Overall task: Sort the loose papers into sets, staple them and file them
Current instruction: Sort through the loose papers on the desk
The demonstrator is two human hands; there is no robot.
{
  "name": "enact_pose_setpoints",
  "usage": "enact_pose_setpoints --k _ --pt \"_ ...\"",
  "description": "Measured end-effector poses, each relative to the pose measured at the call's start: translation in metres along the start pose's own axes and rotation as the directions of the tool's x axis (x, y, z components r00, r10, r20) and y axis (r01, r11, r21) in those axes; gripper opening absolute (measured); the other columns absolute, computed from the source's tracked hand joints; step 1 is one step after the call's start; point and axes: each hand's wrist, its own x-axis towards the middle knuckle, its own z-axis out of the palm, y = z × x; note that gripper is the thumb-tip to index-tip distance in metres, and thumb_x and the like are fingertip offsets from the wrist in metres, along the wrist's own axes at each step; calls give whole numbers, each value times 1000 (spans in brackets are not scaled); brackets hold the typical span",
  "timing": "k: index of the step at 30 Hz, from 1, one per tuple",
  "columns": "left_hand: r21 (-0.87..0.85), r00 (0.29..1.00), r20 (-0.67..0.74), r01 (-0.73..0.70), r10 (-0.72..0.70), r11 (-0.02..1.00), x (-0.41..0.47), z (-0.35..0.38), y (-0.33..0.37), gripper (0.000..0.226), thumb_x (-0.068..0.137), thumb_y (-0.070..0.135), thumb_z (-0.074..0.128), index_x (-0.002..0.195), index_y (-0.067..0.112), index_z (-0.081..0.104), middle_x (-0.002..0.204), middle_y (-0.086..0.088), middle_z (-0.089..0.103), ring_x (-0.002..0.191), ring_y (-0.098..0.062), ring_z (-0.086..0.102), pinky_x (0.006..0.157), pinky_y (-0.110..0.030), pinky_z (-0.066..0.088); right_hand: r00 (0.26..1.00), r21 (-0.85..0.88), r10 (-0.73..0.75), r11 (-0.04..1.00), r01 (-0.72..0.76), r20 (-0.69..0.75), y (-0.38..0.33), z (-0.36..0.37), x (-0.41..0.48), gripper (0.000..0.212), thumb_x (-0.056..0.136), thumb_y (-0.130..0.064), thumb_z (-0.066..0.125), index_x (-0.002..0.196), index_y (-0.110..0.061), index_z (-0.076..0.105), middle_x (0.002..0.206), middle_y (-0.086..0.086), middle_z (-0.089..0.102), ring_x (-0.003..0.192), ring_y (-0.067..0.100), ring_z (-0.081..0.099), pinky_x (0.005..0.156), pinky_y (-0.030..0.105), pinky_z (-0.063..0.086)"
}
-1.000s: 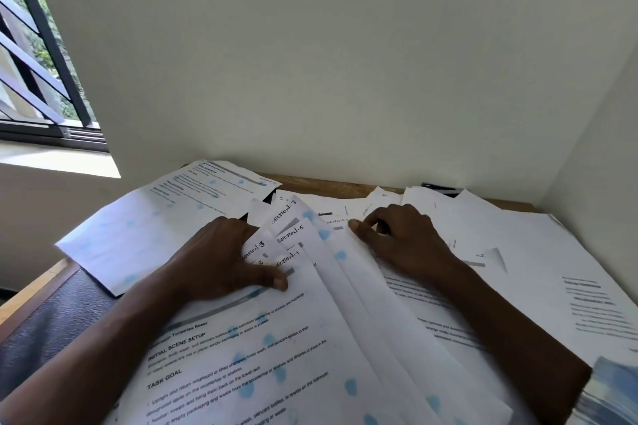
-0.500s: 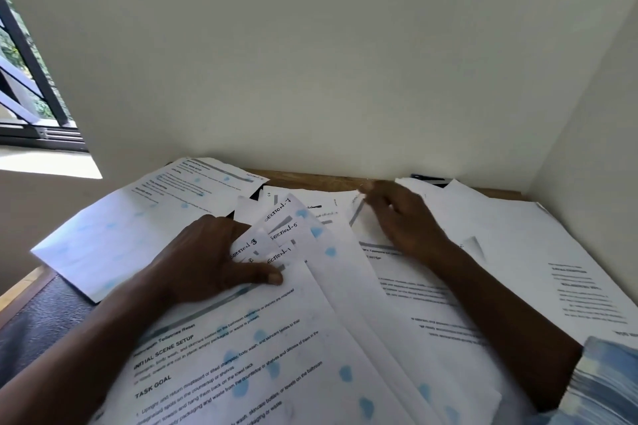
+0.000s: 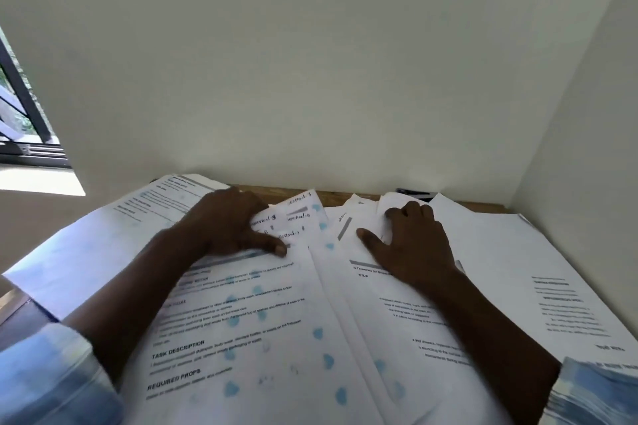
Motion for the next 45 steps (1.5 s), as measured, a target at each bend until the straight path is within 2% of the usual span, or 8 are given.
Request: enact_pose_setpoints --k 3,10,19,26,31,40,42,45 --pt "-47 1000 -13 17 -18 999 1 20 -6 92 50 109 42 88 29 67 86 16 65 88 -14 62 79 -36 50 1000 61 -1 998 0 12 -1 -2 2 66 90 -76 47 130 -25 60 125 2 56 122 25 45 99 42 40" --pt "-103 999 -20 39 -42 994 0 29 -8 78 53 102 51 75 27 56 72 14 60 74 -4 55 68 -32 43 998 258 33 966 -20 -47 3 1 6 35 99 -47 57 124 -25 68 115 3 59 118 28 48 95 43 34" --pt "-147 999 -27 24 -28 989 1 31 -12 80 54 105 52 80 30 58 75 16 61 77 -5 57 73 -34 47 999 276 8 961 5 -49 5 1 5 26 101 -38 56 116 -22 70 108 4 63 113 30 51 95 45 37" --pt "-138 1000 -14 24 -26 990 0 28 -10 74 57 100 60 79 29 59 73 15 60 74 -4 56 69 -33 45 969 303 22 951 56 -248 1 -11 4 36 95 -42 46 100 -21 75 93 4 74 97 37 65 87 48 48" --pt "-135 1000 -4 2 -2 991 1 28 -12 65 57 99 61 74 37 53 74 19 57 76 -2 53 65 -29 37 817 139 -31 981 136 -576 6 -58 23 27 99 -33 52 95 -18 74 83 9 72 82 39 65 76 46 46" --pt "-152 1000 1 -14 14 988 3 30 -15 70 53 104 57 78 39 54 80 23 58 82 -6 56 75 -34 44 328 -143 -179 981 130 -927 -17 -206 39 31 111 -36 43 108 -22 70 91 7 67 73 32 59 60 34 26" --pt "-143 1000 7 -18 19 990 4 32 -16 71 53 105 54 82 41 54 85 24 57 87 -8 57 78 -33 44 341 -134 -166 984 117 -925 -27 -235 36 36 110 -40 37 114 -24 69 100 4 70 83 28 64 63 33 30" --pt "-114 1000 -2 3 -3 993 6 33 -18 79 51 107 52 96 42 56 96 23 57 93 -11 53 80 -32 39 464 40 -14 993 108 -886 -27 -265 37 40 102 -44 39 120 -22 68 118 0 71 110 23 65 84 33 44"
